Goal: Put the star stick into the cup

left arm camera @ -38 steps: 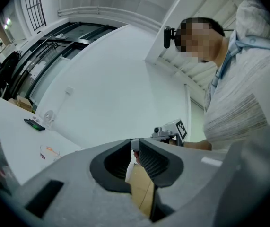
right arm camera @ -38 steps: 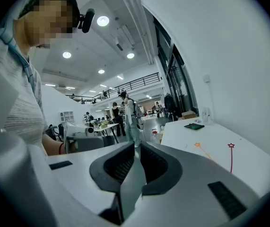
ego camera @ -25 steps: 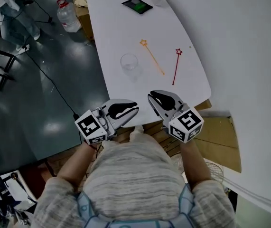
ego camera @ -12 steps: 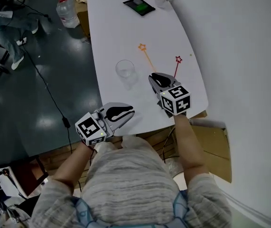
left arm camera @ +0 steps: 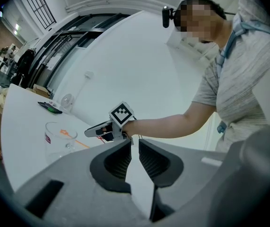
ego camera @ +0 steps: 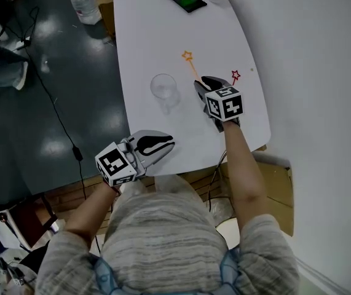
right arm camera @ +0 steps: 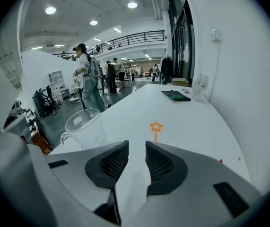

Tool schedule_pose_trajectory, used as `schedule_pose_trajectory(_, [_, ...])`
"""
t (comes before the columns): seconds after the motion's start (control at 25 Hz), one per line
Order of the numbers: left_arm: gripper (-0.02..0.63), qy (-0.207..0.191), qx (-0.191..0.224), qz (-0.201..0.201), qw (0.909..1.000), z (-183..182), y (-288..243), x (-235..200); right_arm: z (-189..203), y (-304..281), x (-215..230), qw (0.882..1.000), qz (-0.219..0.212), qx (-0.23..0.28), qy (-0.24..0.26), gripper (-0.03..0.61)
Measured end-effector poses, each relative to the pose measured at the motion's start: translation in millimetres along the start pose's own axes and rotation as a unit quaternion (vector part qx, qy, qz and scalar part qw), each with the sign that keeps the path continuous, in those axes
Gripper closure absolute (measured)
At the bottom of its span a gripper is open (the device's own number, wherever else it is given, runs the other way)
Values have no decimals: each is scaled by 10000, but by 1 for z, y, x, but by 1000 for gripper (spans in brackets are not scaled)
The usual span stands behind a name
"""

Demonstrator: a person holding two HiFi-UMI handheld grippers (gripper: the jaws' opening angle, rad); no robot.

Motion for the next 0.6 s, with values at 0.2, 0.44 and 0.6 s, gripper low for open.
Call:
schedule_pose_trajectory(0.2, [555, 52, 20, 9, 10000, 1, -1, -2, 5, -19, 8, 9995, 92, -279, 74, 497])
schedule_pose_trajectory(0.44, [555, 177, 1, 0, 9998, 4, -2, -3, 18, -41, 18, 9977, 172, -654, 106, 497])
schedule_pose_trajectory(0.6, [555, 215, -11, 10, 9998, 5, -2, -3, 25, -52, 22, 9967, 155, -801, 36, 497])
Point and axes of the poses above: the fingertips, and each gripper's own axes: y backward along the fingers, x to its right, z out of its underside, the point moved 1 cm from there along y, backward along the fingers, and after that the axes turned 11 degrees about z, right-handed, at the moved point
